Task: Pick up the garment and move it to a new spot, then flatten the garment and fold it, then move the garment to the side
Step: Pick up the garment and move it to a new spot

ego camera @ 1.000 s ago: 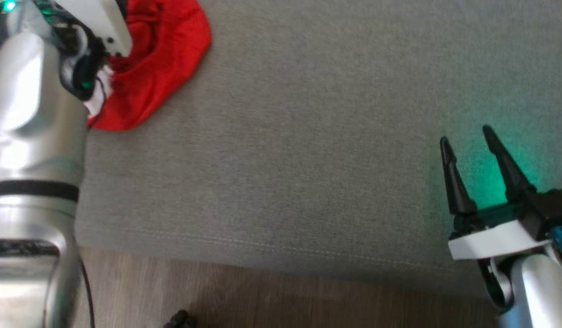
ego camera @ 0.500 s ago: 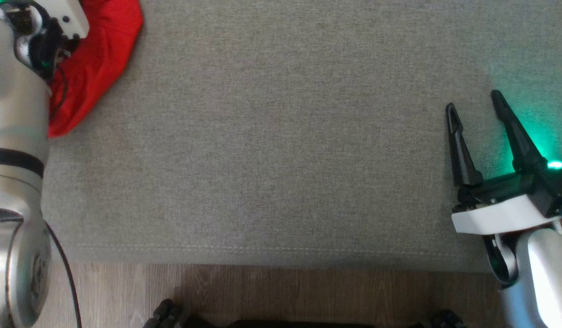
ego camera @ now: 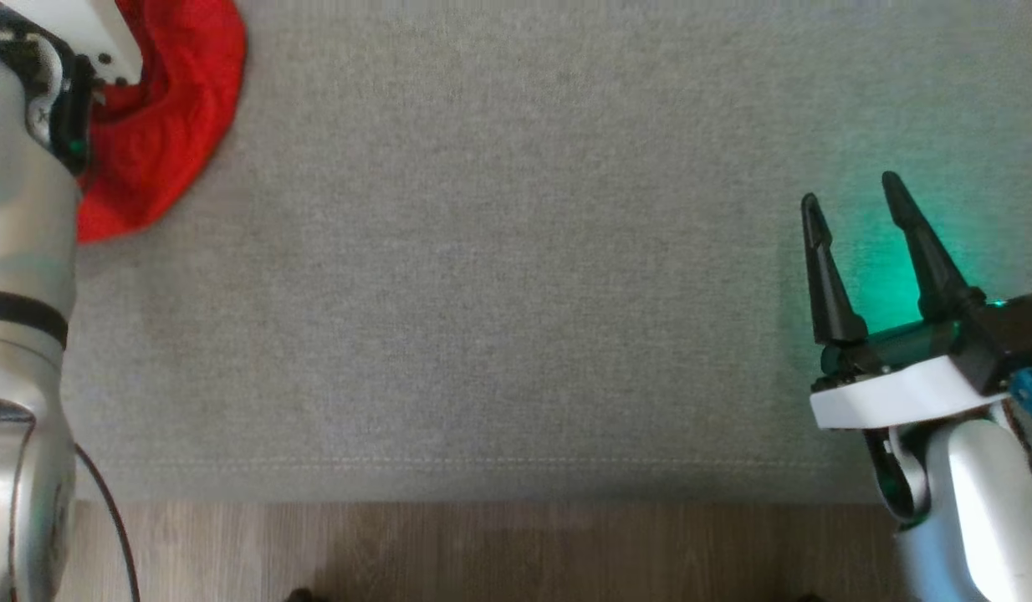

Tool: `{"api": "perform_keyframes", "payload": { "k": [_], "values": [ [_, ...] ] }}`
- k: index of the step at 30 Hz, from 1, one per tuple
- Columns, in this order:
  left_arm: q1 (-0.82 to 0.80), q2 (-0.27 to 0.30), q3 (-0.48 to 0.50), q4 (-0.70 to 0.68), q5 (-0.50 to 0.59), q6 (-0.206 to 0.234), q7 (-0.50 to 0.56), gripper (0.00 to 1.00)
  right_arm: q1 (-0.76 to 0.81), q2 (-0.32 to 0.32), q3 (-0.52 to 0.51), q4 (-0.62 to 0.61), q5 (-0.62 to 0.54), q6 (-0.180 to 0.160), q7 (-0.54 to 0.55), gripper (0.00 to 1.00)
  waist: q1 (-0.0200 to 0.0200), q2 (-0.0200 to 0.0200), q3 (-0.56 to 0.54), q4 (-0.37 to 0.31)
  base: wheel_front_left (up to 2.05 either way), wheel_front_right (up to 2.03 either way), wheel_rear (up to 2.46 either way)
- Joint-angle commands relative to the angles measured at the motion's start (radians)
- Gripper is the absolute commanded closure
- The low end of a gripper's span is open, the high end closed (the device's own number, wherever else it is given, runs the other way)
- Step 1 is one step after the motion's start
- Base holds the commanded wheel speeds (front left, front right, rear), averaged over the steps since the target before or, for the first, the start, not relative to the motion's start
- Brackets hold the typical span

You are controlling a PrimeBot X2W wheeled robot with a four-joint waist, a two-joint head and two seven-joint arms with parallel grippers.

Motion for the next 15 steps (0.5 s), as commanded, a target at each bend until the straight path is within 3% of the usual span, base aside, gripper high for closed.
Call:
{"api": "perform_keyframes", "payload": {
  "k": [1,8,15],
  "values": [
    [-0.032,0.063,-0.002,-0.047,0.014,-0.004,-0.032,1.0,0.001,0.013,0.028,-0.022,0.008,0.0,-0.006,0.0,-0.0001,0.0,-0.052,-0.013,0.0,0.0,0.0],
    [-0.015,0.065,-0.088,-0.183,0.059,-0.026,-0.083,1.0,0.033,0.033,0.039,0.003,0.027,0.0,-0.006,0.0,-0.0001,0.0,-0.196,-0.072,0.0,0.0,0.0],
    [0.047,0.059,-0.192,-0.431,0.043,-0.031,-0.084,1.0,0.066,0.036,0.049,-0.002,0.078,0.0,-0.006,0.0,-0.0001,0.0,-0.288,-0.181,0.0,0.0,0.0]
  ]
}}
